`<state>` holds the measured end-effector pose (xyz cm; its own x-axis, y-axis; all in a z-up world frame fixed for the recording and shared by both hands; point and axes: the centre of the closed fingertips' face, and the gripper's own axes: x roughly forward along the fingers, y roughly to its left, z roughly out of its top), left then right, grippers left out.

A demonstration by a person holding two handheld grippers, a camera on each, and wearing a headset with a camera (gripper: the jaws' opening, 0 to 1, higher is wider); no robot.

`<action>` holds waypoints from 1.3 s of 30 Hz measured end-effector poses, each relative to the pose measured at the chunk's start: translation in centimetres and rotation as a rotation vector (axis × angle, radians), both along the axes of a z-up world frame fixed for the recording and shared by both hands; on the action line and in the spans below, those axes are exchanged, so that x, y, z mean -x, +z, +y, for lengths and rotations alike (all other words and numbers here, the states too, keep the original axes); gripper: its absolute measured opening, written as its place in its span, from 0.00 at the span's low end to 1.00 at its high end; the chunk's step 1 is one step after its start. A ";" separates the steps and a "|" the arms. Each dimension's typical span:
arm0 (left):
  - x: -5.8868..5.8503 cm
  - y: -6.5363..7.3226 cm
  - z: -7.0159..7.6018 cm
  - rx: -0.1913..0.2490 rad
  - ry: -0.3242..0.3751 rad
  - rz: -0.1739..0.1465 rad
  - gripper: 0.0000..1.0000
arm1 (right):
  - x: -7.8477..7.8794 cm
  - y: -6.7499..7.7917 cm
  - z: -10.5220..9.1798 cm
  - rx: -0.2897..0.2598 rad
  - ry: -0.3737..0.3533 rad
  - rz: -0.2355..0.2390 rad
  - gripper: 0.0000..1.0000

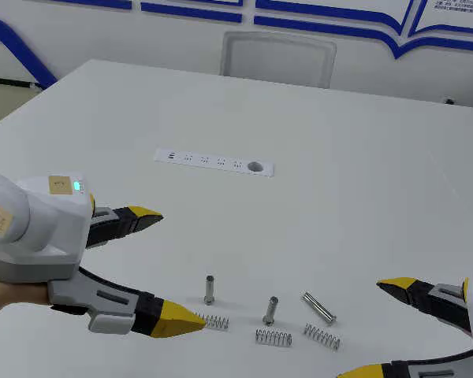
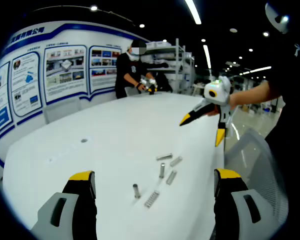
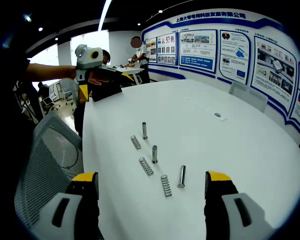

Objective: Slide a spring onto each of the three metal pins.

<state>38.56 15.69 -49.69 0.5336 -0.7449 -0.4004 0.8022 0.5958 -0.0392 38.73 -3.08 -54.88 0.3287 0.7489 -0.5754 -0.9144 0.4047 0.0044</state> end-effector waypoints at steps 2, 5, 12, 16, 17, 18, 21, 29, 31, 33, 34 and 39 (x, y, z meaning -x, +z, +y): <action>0.0 0.0 0.0 -0.001 0.001 -0.001 1.00 | 0.0 0.0 0.0 -0.003 -0.003 0.002 0.89; 0.1 -0.1 0.0 0.000 0.002 0.002 1.00 | 0.0 0.1 -0.1 -0.005 -0.007 0.003 0.89; 0.0 0.0 -0.1 0.003 0.002 0.000 1.00 | -0.1 0.1 -0.1 -0.002 -0.006 0.002 0.89; -0.1 0.0 0.0 0.004 0.004 0.000 1.00 | -0.2 0.1 -0.2 -0.002 -0.010 0.002 0.89; -0.1 0.0 0.0 0.004 0.005 0.001 1.00 | -0.2 0.1 -0.2 -0.001 -0.010 0.003 0.89; 0.0 0.0 0.0 0.004 0.004 0.001 1.00 | -0.2 0.1 -0.2 -0.001 -0.011 0.002 0.89; 0.0 0.0 0.1 0.002 0.005 0.003 1.00 | -0.2 0.1 -0.3 0.000 -0.012 0.004 0.89; 0.1 -0.3 -0.1 0.003 0.004 0.007 1.00 | -0.4 0.0 -0.2 0.000 -0.013 0.003 0.89; 0.1 -0.3 -0.1 0.002 0.003 0.009 1.00 | -0.5 0.1 -0.2 -0.002 -0.017 -0.001 0.88; 0.2 -0.4 -0.1 0.002 0.002 0.011 1.00 | -0.6 0.0 -0.2 -0.003 -0.020 0.000 0.88; 0.2 -0.4 -0.1 0.000 0.001 0.012 1.00 | -0.6 0.0 -0.2 -0.003 -0.021 0.000 0.88; 0.2 -0.6 -0.1 0.003 0.003 0.016 1.00 | -0.6 -0.1 -0.2 -0.004 -0.022 0.003 0.88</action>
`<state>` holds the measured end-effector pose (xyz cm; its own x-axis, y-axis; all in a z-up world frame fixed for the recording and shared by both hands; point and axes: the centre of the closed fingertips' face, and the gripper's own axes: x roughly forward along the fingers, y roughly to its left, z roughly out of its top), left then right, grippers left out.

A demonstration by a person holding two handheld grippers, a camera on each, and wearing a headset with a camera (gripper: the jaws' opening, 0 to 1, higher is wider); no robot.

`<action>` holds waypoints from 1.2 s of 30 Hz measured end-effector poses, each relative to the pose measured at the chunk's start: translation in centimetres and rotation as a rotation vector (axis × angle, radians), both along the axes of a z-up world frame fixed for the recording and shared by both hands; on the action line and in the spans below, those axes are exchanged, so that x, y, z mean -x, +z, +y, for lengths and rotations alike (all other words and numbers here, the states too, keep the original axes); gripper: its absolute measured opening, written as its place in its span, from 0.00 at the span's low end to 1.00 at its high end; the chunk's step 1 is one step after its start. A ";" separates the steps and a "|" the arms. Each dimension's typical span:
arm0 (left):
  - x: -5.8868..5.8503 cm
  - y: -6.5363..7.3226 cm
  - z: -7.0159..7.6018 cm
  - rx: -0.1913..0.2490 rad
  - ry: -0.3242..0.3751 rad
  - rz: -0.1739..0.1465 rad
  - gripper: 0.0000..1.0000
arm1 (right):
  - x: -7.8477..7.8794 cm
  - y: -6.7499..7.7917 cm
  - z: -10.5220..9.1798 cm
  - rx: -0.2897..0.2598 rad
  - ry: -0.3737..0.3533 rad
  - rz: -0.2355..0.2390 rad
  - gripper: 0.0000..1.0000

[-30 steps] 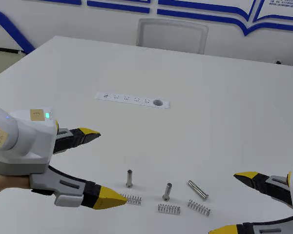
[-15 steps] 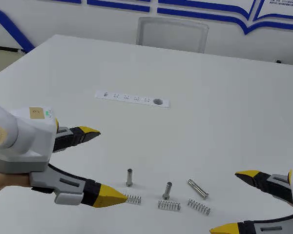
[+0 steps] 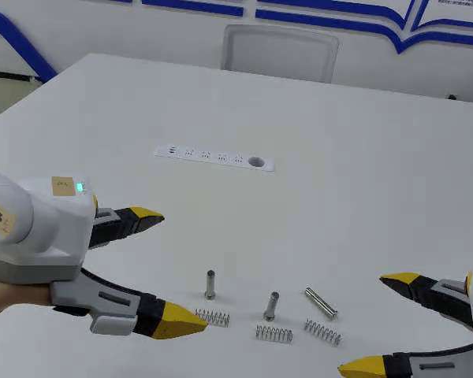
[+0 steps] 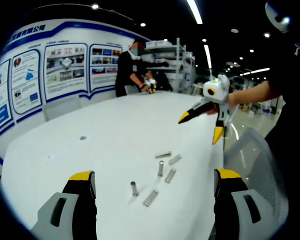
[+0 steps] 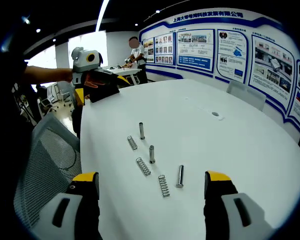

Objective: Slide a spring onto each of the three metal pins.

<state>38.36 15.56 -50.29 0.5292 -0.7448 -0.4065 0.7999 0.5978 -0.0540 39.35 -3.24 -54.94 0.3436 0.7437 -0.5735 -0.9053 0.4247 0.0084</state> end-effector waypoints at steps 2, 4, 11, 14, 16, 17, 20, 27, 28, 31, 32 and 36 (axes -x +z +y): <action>0.0 -0.1 0.0 -0.003 0.001 0.000 1.00 | 0.0 -0.1 0.0 -0.001 -0.002 0.004 0.88; 0.0 -0.2 0.0 -0.002 0.001 0.002 1.00 | 0.0 -0.2 0.0 0.001 -0.003 0.006 0.88; 0.0 -0.3 0.1 0.001 0.002 0.005 1.00 | 0.0 -0.2 0.0 0.000 -0.006 0.009 0.87; 0.2 -0.6 0.1 -0.005 0.000 0.011 1.00 | -0.2 -0.2 -0.1 0.000 -0.010 0.006 0.86; 0.2 -0.6 0.1 -0.006 -0.002 0.013 0.99 | -0.6 -0.3 -0.3 0.005 -0.023 -0.003 0.86; 0.2 -0.7 0.1 -0.005 0.000 0.014 0.99 | -0.8 -0.3 -0.3 0.003 -0.028 -0.004 0.86; 0.2 -0.8 0.2 -0.001 0.005 0.015 0.99 | -1.4 -0.3 -0.4 -0.001 -0.038 0.000 0.84; 0.2 -1.3 0.4 -0.002 0.011 0.016 0.97 | -2.3 -0.3 0.5 -0.016 -0.032 -0.005 0.76; 0.2 -1.4 0.5 -0.003 0.014 0.017 0.98 | -2.5 -0.4 0.6 -0.011 -0.029 -0.009 0.74; 0.0 -1.7 0.7 -0.001 0.028 0.023 0.98 | -3.0 -0.7 1.0 -0.022 -0.031 -0.004 0.73; 0.0 -1.7 0.7 0.001 0.030 0.026 0.98 | -3.3 -0.7 1.4 -0.042 -0.039 0.007 0.73; -0.1 -1.9 0.8 0.006 0.035 0.029 0.97 | -4.5 -1.5 1.8 -0.046 -0.062 0.021 0.69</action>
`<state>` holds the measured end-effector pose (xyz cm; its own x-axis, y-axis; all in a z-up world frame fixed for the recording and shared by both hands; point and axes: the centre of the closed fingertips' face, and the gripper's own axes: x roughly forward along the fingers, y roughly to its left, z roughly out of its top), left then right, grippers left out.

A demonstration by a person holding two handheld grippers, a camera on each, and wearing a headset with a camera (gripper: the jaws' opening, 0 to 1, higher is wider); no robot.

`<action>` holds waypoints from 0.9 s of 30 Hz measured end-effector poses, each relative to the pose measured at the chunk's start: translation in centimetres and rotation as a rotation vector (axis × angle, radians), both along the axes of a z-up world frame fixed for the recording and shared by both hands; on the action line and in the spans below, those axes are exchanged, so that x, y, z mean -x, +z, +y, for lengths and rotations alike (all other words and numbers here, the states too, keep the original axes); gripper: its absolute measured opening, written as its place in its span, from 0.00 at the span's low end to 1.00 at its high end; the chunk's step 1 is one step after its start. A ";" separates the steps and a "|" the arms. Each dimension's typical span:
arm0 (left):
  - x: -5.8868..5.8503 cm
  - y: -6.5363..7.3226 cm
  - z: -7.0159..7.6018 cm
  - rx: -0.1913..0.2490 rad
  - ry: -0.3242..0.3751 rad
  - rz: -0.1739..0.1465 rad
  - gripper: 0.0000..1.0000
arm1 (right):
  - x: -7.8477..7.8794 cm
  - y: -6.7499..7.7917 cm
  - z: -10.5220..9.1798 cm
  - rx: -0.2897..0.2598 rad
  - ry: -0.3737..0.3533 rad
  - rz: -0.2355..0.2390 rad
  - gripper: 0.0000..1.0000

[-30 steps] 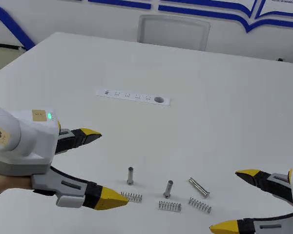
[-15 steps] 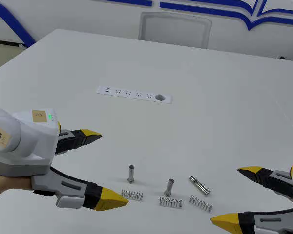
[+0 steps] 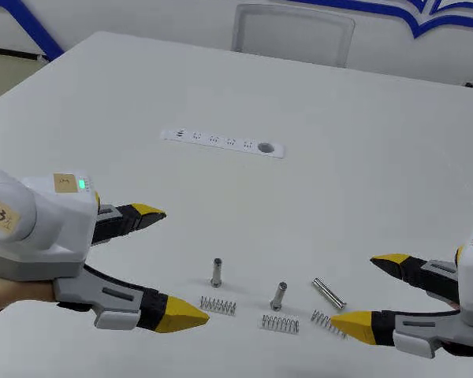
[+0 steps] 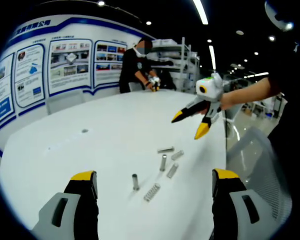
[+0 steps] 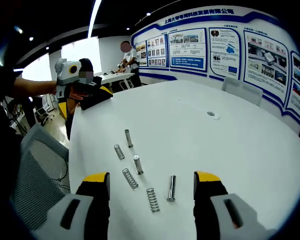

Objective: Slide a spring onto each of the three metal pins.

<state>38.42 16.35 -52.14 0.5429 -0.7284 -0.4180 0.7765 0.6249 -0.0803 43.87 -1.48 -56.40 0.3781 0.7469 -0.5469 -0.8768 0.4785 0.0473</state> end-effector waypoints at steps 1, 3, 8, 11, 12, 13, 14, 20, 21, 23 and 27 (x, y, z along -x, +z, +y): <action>0.0 -0.1 0.1 -0.001 0.002 0.000 0.97 | -0.3 -0.2 0.2 -0.002 -0.004 0.005 0.67; 0.0 -0.1 0.1 -0.002 0.004 0.000 0.97 | -0.7 -0.5 0.3 -0.004 -0.013 0.016 0.66; 0.1 -0.6 0.5 -0.002 0.015 0.012 0.96 | -1.7 -1.4 0.2 0.013 -0.044 0.030 0.57; 0.0 -0.5 0.8 0.014 0.032 0.013 0.96 | -2.2 -2.0 0.1 0.022 -0.055 0.047 0.56; -0.1 -0.5 0.9 0.016 0.036 0.014 0.95 | -2.2 -2.2 0.1 0.025 -0.052 0.056 0.55; -0.1 -0.5 1.0 0.016 0.039 0.015 0.95 | -2.2 -2.4 0.2 0.029 -0.047 0.061 0.54; -0.1 -0.5 1.1 0.015 0.040 0.016 0.95 | -2.3 -2.6 0.2 0.034 -0.045 0.067 0.53; -0.2 -0.7 1.4 0.009 0.051 0.018 0.95 | -3.2 -4.3 0.5 0.087 -0.059 0.082 0.44; -0.2 -0.7 1.3 0.015 0.056 0.019 0.95 | -3.6 -4.8 0.5 0.107 -0.064 0.080 0.40; -0.1 -0.8 1.2 0.023 0.058 0.022 0.94 | -3.9 -5.4 0.6 0.128 -0.067 0.081 0.36; 0.4 -1.4 0.9 -0.003 0.044 0.023 0.94 | -4.9 -6.7 0.8 0.175 -0.099 0.095 0.34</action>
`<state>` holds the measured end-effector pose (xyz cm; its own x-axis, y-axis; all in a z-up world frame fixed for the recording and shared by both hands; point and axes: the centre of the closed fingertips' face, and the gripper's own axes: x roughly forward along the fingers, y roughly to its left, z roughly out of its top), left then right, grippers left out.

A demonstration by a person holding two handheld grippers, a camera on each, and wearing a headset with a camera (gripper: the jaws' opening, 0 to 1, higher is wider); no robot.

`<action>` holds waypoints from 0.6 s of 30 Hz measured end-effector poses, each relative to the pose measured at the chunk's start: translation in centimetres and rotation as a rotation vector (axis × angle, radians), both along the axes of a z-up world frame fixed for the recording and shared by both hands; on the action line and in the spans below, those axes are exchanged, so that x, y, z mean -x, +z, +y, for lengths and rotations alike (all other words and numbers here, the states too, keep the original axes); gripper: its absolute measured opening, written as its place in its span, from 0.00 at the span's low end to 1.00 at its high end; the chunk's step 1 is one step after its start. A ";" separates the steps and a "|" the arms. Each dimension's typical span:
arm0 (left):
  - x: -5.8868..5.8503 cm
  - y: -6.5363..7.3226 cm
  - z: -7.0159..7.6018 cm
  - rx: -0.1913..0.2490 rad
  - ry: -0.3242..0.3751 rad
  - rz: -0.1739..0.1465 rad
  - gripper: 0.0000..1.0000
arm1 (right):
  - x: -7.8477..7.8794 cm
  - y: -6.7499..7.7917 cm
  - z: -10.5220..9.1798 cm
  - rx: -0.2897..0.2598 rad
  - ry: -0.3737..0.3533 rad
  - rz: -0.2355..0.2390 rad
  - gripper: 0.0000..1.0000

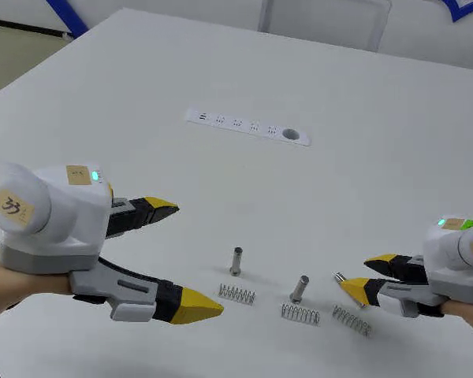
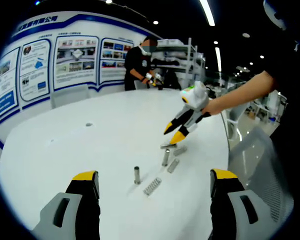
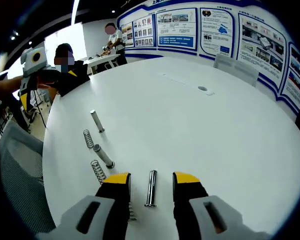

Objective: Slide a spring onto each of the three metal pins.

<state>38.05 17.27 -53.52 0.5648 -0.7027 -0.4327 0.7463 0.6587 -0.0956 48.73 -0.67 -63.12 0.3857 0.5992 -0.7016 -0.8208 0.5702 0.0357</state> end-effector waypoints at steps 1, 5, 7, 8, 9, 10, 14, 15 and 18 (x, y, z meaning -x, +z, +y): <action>0.0 -0.1 0.0 -0.006 -0.001 0.001 0.94 | -0.2 -0.2 0.1 0.003 -0.008 0.005 0.34; 0.1 -0.1 0.4 -0.004 0.006 0.002 0.94 | -0.5 -1.0 0.3 0.019 -0.016 0.019 0.31; 0.1 -0.1 0.7 0.002 0.016 0.003 0.93 | -0.5 -1.4 0.4 0.028 -0.008 0.026 0.29; 0.0 0.0 0.8 0.005 0.023 0.003 0.93 | -0.4 -1.5 0.5 0.034 -0.003 0.029 0.29; 0.0 -0.1 1.0 0.008 0.028 0.005 0.93 | -0.3 -1.7 0.6 0.041 0.004 0.034 0.28; -0.1 -0.1 1.0 0.008 0.030 0.006 0.93 | -0.1 -1.8 0.7 0.047 0.006 0.040 0.27; -0.1 -0.2 1.1 0.007 0.034 0.011 0.92 | -0.3 -2.4 0.5 0.073 0.006 0.041 0.23; -0.1 -0.2 1.0 0.009 0.034 0.012 0.92 | -0.3 -2.6 0.5 0.079 -0.002 0.048 0.22; 0.0 -0.3 0.8 0.009 0.030 0.015 0.92 | -0.5 -2.9 0.4 0.089 -0.010 0.050 0.19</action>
